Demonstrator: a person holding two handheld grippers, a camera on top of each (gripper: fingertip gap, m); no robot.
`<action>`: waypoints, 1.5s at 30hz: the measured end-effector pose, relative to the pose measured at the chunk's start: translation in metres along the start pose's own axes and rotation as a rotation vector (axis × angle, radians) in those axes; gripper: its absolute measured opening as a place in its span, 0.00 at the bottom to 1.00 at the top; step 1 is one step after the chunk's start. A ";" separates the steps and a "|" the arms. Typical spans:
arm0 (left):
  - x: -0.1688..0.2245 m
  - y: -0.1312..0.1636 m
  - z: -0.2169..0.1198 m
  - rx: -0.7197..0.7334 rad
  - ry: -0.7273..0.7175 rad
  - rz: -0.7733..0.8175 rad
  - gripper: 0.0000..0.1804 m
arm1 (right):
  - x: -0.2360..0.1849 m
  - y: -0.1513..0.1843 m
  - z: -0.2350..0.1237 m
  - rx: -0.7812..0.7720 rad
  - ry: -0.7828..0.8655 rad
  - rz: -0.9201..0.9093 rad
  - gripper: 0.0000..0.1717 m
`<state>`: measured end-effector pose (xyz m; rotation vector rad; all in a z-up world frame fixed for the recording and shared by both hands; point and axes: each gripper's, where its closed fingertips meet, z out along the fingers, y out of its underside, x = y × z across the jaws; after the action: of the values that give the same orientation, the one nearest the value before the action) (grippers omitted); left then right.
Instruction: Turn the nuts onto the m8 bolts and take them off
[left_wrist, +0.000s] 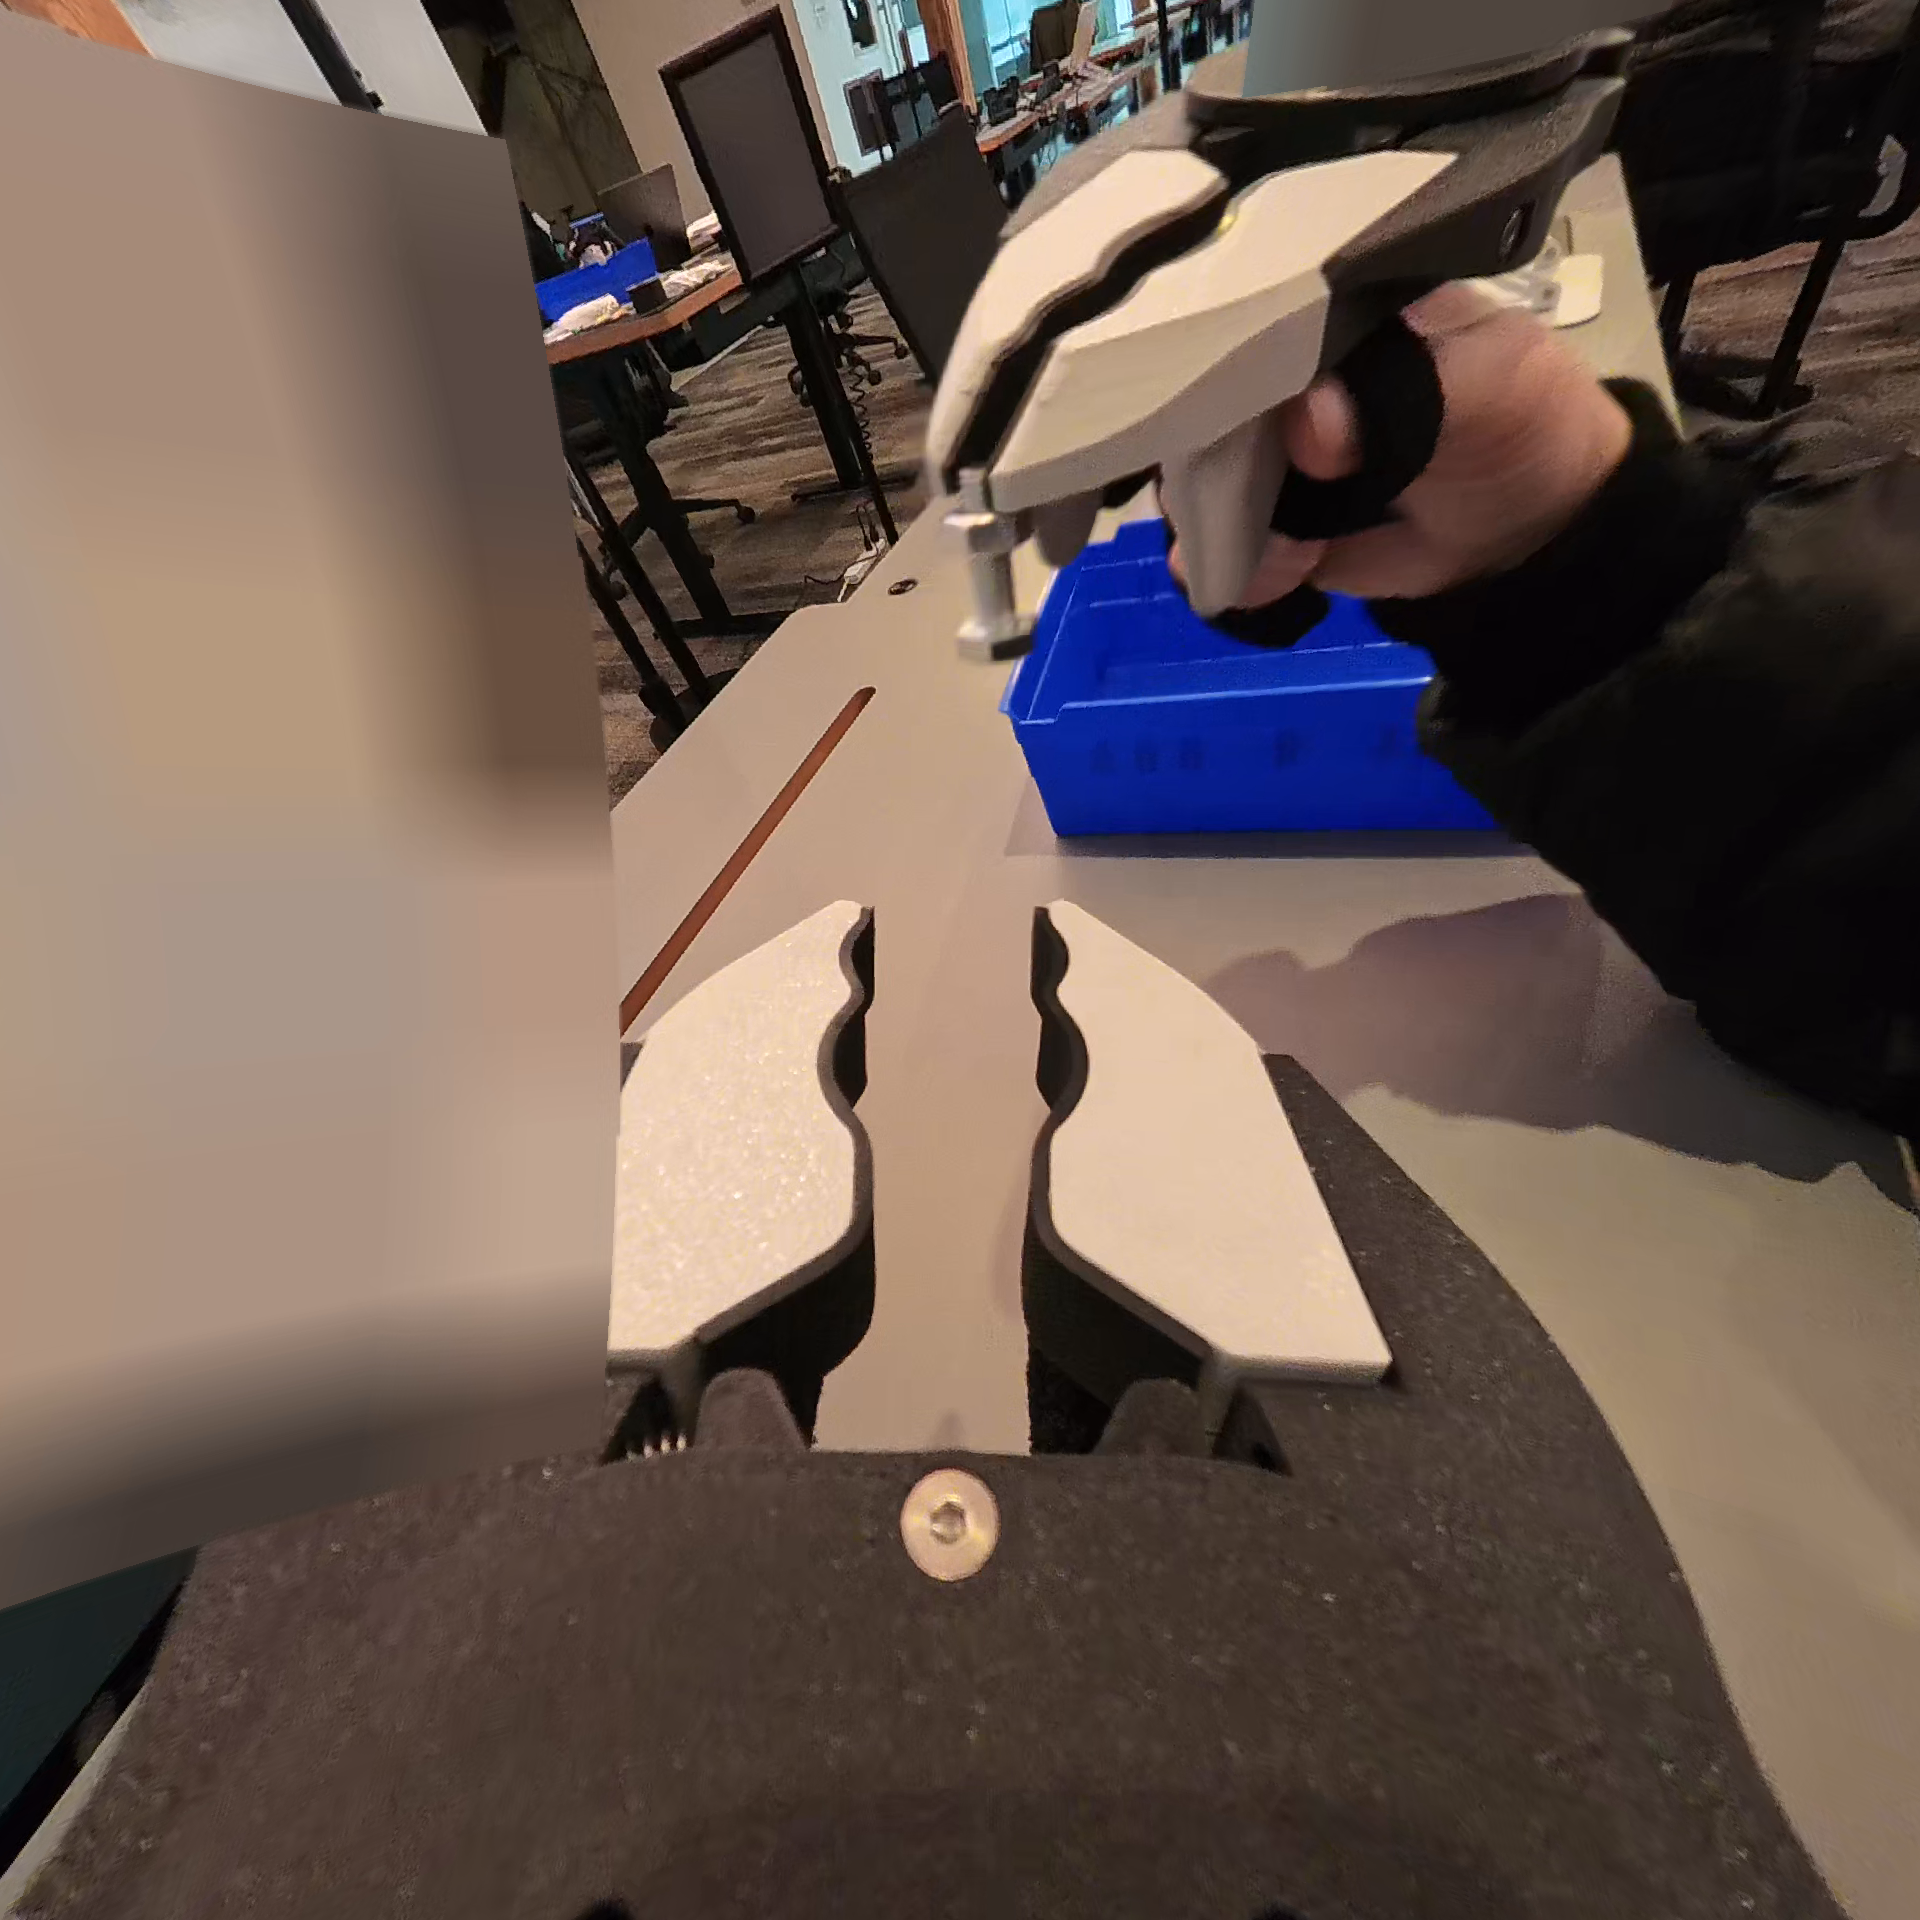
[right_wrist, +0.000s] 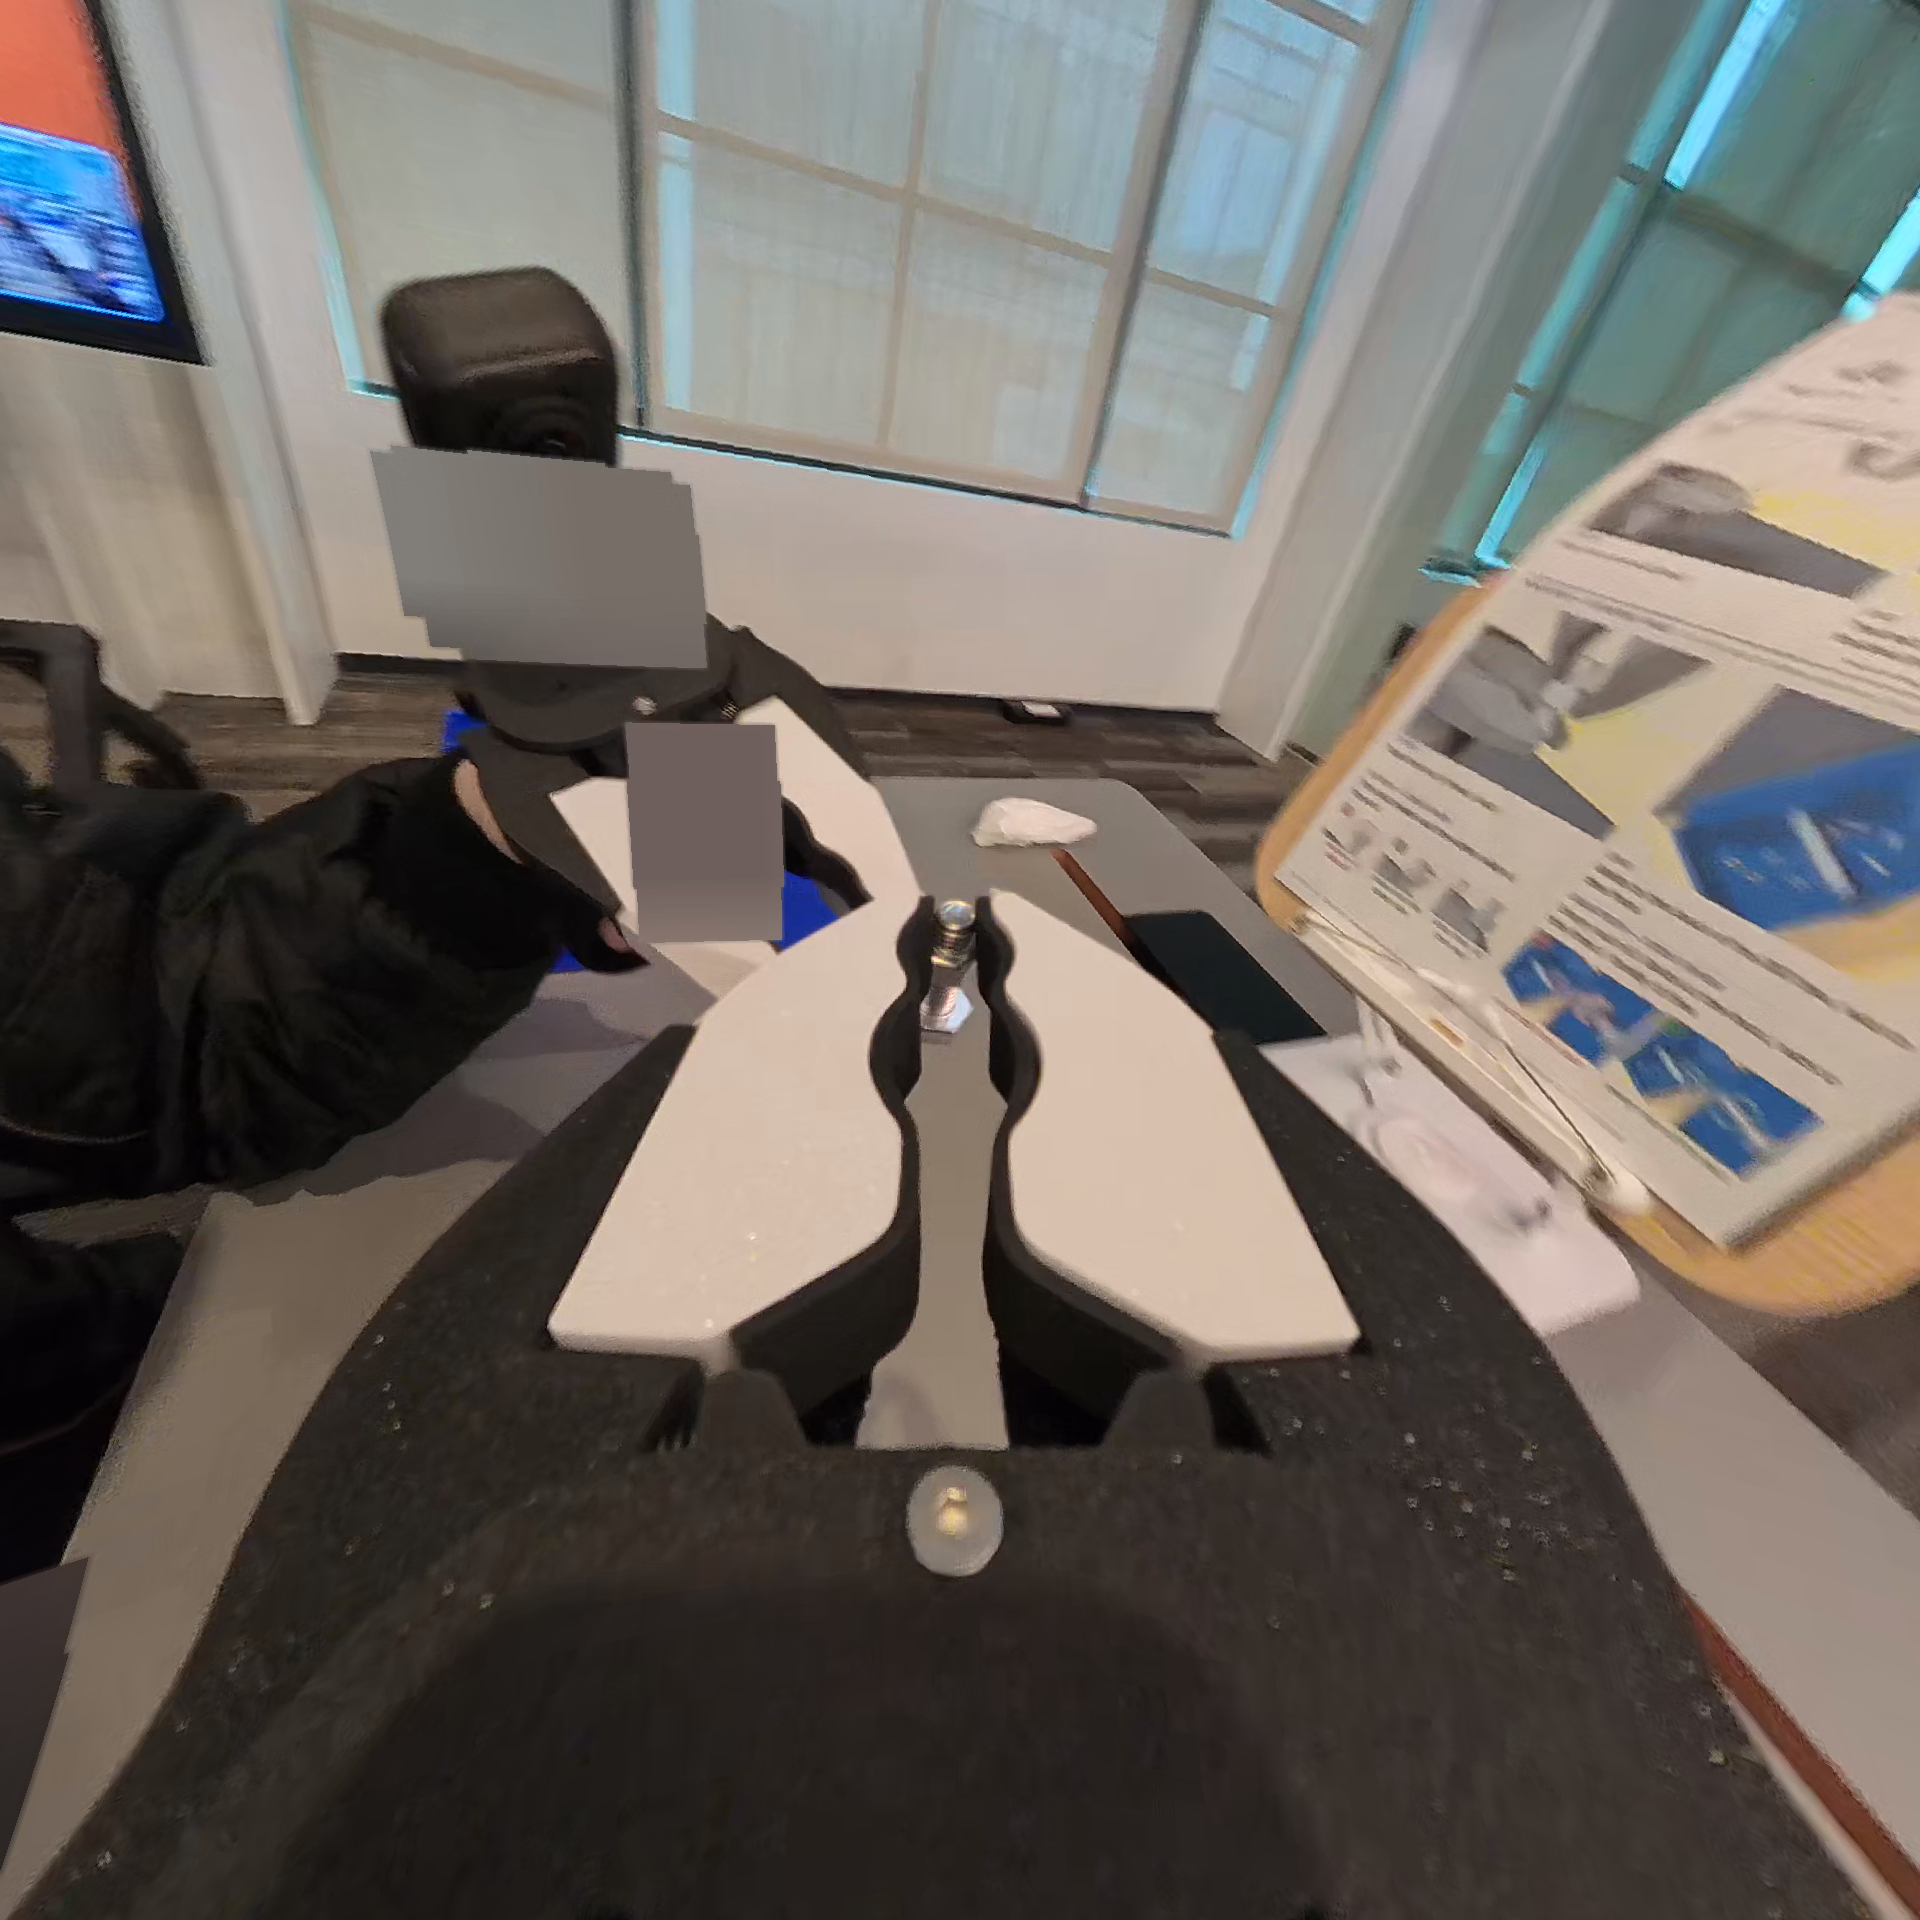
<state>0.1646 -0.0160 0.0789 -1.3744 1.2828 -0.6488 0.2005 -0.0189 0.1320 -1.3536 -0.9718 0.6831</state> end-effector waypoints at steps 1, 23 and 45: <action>-0.001 -0.002 -0.002 0.012 0.002 -0.006 0.15 | 0.008 0.003 -0.011 -0.035 0.060 0.009 0.04; -0.001 -0.006 -0.004 0.019 -0.013 -0.009 0.14 | 0.134 0.283 -0.284 -1.058 0.580 0.670 0.04; -0.001 -0.007 -0.007 0.018 -0.018 0.004 0.14 | 0.152 0.330 -0.277 -1.170 0.578 0.819 0.04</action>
<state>0.1602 -0.0189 0.0877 -1.3595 1.2619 -0.6427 0.5566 0.0221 -0.1519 -2.8554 -0.2325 0.1903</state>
